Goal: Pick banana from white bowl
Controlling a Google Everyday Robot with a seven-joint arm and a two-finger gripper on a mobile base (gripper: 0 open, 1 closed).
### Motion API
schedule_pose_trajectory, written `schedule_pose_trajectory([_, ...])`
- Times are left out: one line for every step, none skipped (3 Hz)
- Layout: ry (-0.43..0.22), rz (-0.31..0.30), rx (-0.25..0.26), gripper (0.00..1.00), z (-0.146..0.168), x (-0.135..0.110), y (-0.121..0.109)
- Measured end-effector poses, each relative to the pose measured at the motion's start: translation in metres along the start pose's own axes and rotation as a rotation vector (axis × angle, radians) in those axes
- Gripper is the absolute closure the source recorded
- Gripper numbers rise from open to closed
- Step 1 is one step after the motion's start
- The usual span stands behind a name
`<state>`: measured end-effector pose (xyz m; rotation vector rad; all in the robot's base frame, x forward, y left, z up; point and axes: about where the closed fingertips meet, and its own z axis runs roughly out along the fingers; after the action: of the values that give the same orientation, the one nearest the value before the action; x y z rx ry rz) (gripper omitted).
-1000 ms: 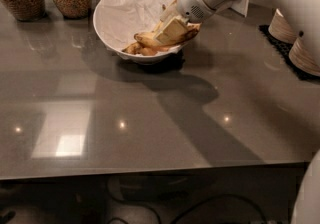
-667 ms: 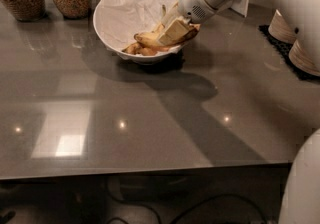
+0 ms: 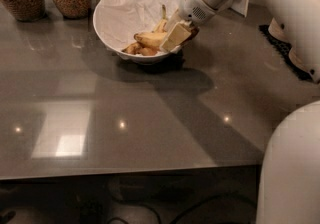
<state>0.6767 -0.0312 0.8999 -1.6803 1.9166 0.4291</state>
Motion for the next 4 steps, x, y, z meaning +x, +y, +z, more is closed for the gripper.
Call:
schedule_pose_trajectory([0.034,-0.002,-0.026,0.59,0.003,0.006,-0.002])
schedule_pose_trajectory([0.06,-0.023,-0.045,0.82,0.0,0.005,-0.004])
schedule_pose_trajectory([0.057,-0.06,-0.041,1.0,-0.013,-0.004,-0.006])
schedule_pose_trajectory([-0.013,-0.089,0.008,1.0,-0.038,-0.014,-0.001])
